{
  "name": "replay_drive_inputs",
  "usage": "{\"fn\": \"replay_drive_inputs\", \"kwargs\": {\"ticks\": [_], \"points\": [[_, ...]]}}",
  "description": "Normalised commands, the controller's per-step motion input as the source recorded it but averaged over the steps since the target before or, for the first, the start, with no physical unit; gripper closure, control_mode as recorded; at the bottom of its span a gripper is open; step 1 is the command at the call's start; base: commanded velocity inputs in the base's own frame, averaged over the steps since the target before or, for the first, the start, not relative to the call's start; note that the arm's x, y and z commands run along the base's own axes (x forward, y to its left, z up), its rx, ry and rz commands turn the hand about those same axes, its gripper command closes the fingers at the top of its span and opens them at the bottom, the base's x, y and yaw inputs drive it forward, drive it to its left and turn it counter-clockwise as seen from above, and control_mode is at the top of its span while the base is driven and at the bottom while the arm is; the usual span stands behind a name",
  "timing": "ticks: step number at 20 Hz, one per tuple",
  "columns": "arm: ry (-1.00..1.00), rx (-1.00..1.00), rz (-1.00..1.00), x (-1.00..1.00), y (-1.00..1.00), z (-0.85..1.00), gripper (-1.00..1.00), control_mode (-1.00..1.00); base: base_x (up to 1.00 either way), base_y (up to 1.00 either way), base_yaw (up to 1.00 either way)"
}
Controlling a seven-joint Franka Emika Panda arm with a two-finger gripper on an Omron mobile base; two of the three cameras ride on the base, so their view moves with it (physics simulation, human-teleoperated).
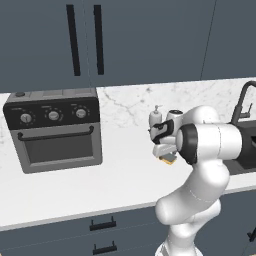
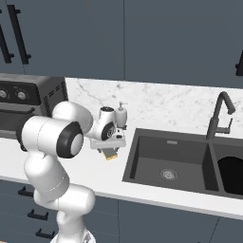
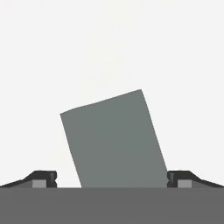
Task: Pick the pan and sponge and place them into the sink. Then turn on the water.
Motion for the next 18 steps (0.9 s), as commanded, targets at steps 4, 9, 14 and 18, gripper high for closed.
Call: {"fn": "replay_drive_inputs", "kwargs": {"ticks": [4, 9, 14, 18], "points": [[0.00, 0.00, 0.00, 0.00, 0.00, -0.19, -1.00, -1.00, 0.00, 0.00, 0.00], [0.00, 0.00, 0.00, 0.00, 0.00, -0.14, -1.00, -1.00, 0.00, 0.00, 0.00], [0.00, 0.00, 0.00, 0.00, 0.00, -0.04, -1.00, -1.00, 0.00, 0.00, 0.00], [-0.03, 0.00, 0.00, 0.00, 0.00, 0.00, -1.00, -1.00, 0.00, 0.00, 0.00]]}}
